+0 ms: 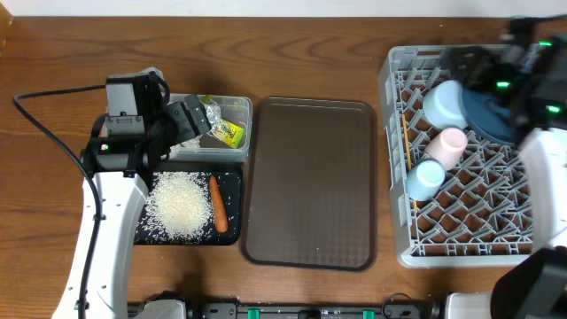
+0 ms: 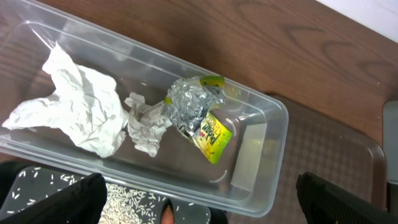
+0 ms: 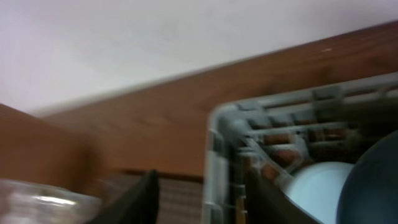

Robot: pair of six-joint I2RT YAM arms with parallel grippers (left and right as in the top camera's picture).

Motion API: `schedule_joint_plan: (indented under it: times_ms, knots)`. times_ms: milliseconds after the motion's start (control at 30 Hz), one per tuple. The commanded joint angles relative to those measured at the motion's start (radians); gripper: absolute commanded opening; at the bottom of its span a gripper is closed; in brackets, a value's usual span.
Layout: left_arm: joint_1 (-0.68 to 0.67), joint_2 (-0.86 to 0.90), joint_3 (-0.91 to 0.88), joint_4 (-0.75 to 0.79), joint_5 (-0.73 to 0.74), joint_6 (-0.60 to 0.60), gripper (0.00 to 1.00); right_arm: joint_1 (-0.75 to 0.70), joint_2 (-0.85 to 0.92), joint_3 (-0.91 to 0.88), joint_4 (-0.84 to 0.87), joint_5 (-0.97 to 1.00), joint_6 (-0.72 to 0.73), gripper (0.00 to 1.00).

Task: Sort waste into correct bins and load items into the dishwasher rack
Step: 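Release the plate and raise the right gripper above the rack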

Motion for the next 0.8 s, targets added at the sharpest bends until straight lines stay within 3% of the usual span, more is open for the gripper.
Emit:
schedule_joint_plan:
  times_ms: [0,167,367,767]
  knots:
    - [0.004,0.004,-0.001,0.000,-0.016,0.006,1.00,0.113,-0.003,0.007,-0.025,0.438,-0.230,0.49]
    - [0.004,0.004,-0.001,0.000,-0.016,0.006,1.00,0.188,0.025,0.007,-0.071,0.609,-0.272,0.50]
    - [0.004,0.004,-0.001,0.000,-0.016,0.006,1.00,0.157,0.093,0.007,-0.079,0.621,-0.272,0.59]
    - [0.004,0.004,-0.001,0.000,-0.016,0.006,1.00,0.087,0.143,0.007,-0.089,0.612,-0.272,0.55]
